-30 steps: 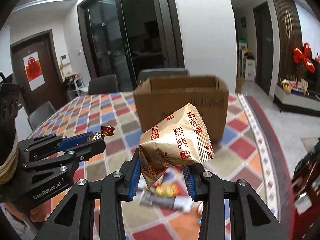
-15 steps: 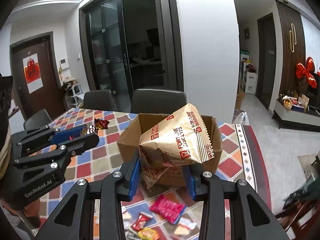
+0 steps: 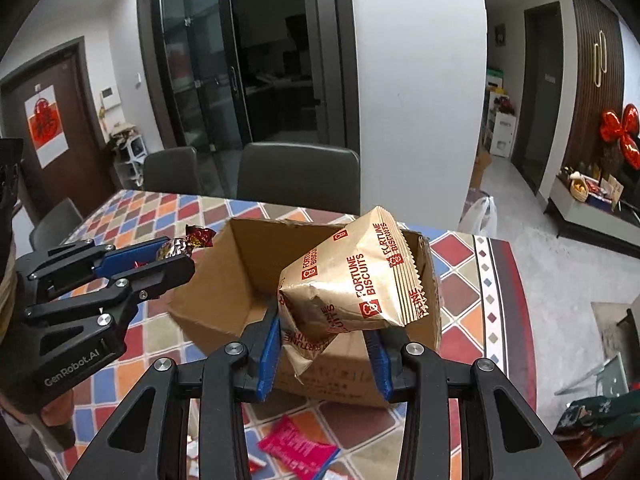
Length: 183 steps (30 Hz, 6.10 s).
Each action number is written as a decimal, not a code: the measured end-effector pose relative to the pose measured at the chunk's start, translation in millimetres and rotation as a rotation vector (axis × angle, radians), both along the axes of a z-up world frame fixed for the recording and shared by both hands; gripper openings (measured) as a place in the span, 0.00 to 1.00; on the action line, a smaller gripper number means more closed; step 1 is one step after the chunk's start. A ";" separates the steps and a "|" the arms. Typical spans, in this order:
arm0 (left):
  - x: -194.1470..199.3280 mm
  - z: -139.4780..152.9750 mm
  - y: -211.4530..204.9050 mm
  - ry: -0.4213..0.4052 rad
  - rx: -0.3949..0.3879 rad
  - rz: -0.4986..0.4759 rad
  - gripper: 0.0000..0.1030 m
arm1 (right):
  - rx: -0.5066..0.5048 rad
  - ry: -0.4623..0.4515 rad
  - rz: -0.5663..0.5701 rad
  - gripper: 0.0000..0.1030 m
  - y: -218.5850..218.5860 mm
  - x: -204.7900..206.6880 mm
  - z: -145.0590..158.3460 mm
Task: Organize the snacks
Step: 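Carry the biscuits bag and candy into the cardboard box and release both, then withdraw both open tools from the box back toward the snacks, then grasp the blue-wrapped candy with the right tool while the left tool grasps the red packet, then carry the blue candy and red packet into the box and release both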
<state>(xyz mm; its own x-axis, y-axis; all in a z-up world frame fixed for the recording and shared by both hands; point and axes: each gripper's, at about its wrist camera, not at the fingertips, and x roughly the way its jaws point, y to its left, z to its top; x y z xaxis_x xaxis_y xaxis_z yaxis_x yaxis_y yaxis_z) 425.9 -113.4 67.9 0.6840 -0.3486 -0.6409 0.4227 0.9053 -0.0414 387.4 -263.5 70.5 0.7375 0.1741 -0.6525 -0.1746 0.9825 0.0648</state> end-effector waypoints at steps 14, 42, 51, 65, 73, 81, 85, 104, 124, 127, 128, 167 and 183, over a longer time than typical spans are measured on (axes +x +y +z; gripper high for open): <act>-18.8 7.4 5.4 -0.090 0.046 0.074 0.63 | 0.008 -0.005 -0.081 0.62 -10.4 7.8 -4.6; -185.4 -13.4 15.2 -0.207 0.025 0.004 0.66 | -0.010 -0.146 -0.146 0.62 -7.6 -158.5 -10.1; -210.3 -55.7 12.7 -0.132 0.054 -0.024 0.66 | -0.009 -0.065 -0.162 0.62 -8.3 -190.5 -55.5; -195.8 -115.2 4.5 -0.014 0.114 -0.042 0.59 | 0.033 0.130 -0.229 0.62 -20.8 -191.4 -129.0; -172.8 -139.9 3.5 0.080 0.095 -0.038 0.48 | 0.046 0.203 -0.233 0.54 -20.2 -184.3 -154.5; -151.1 -155.8 -4.4 0.136 0.090 -0.026 0.42 | 0.056 0.242 -0.230 0.45 -17.2 -180.2 -166.9; -141.1 -162.2 -9.9 0.159 0.091 -0.020 0.40 | 0.059 0.252 -0.228 0.39 -17.4 -177.3 -170.5; -124.5 -179.6 -21.4 0.234 0.120 -0.031 0.23 | 0.040 0.229 -0.221 0.25 -15.5 -168.9 -164.2; -168.3 -101.8 4.0 0.070 0.039 -0.022 0.23 | 0.080 0.086 -0.154 0.25 -5.3 -184.7 -108.1; -175.1 -88.7 6.5 0.038 0.030 -0.023 0.23 | 0.099 0.068 -0.141 0.25 -4.3 -186.1 -98.2; -176.9 -83.2 7.2 0.024 0.029 -0.025 0.23 | 0.113 0.066 -0.138 0.25 -4.7 -186.3 -95.1; -58.8 39.0 11.4 -0.102 -0.003 -0.064 0.23 | 0.050 -0.104 -0.011 0.25 7.5 -58.8 40.9; 4.5 23.7 -5.4 -0.050 0.036 -0.019 0.33 | 0.089 0.005 -0.078 0.25 -14.8 14.6 19.2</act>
